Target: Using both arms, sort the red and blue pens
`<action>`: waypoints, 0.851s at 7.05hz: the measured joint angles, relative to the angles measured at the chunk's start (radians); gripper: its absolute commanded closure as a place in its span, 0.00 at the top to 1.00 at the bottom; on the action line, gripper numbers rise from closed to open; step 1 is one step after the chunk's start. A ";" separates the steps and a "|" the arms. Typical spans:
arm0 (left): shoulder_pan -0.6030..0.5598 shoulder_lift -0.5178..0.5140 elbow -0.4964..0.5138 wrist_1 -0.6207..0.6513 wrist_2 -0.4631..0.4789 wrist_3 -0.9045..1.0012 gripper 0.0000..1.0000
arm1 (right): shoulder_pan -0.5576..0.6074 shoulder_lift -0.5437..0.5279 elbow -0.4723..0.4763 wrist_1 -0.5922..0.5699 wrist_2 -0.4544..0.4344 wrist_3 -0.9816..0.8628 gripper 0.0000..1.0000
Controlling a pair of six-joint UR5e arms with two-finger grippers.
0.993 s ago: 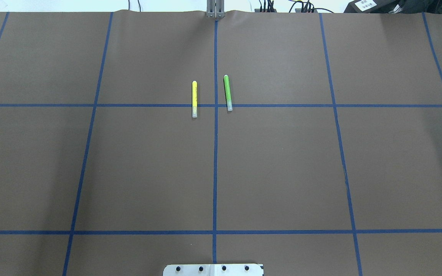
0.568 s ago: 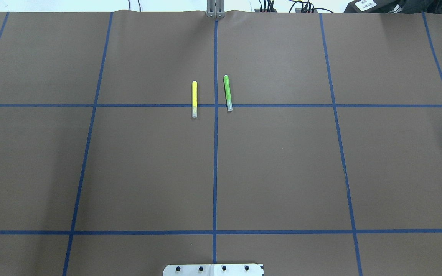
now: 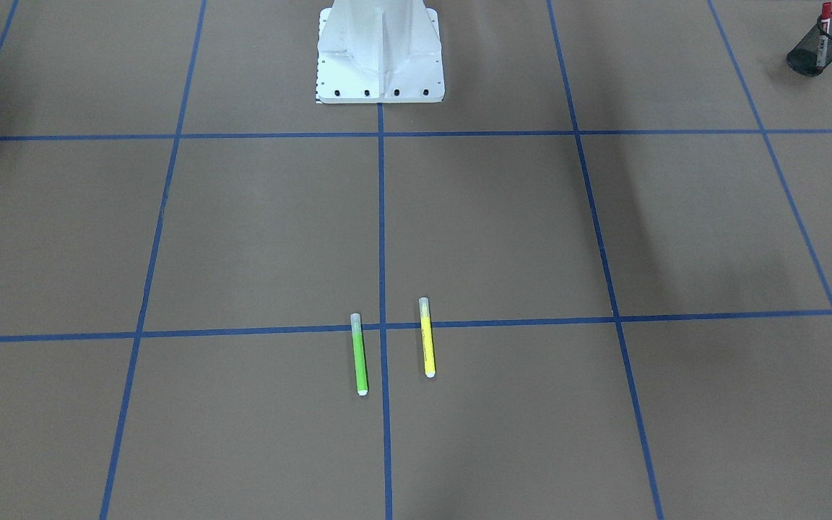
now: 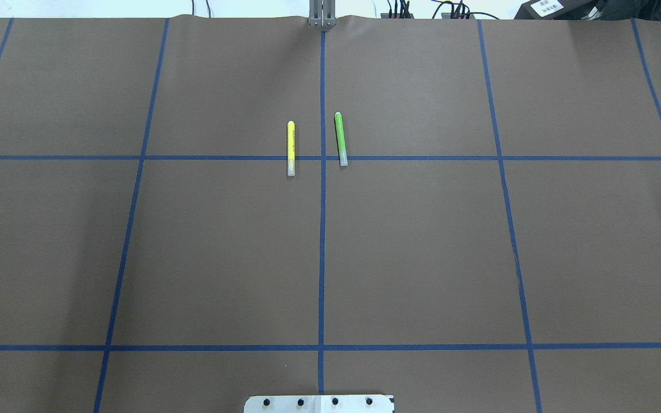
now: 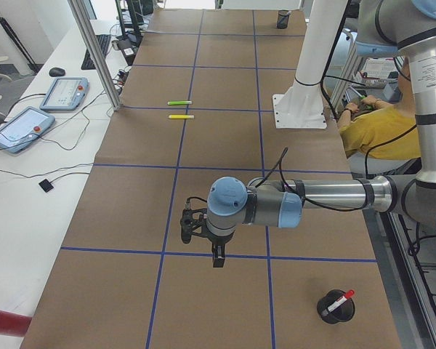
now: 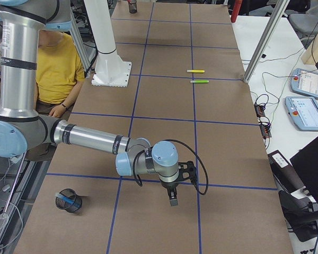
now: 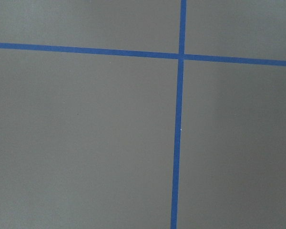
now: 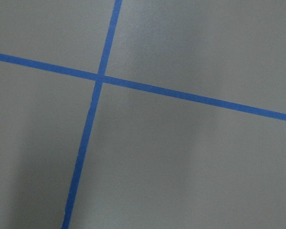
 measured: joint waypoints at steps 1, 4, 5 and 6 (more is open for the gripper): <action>0.000 0.000 0.004 -0.001 0.000 0.001 0.99 | 0.002 0.001 0.033 -0.096 0.014 0.002 0.99; 0.001 -0.001 0.011 -0.001 -0.001 0.003 0.99 | 0.008 0.001 0.181 -0.355 0.052 -0.003 0.99; 0.001 -0.001 0.013 -0.001 -0.002 0.003 0.99 | 0.008 0.003 0.193 -0.371 0.052 -0.004 0.99; 0.002 -0.002 0.016 -0.001 -0.003 0.003 0.99 | 0.008 0.006 0.197 -0.376 0.055 -0.005 0.99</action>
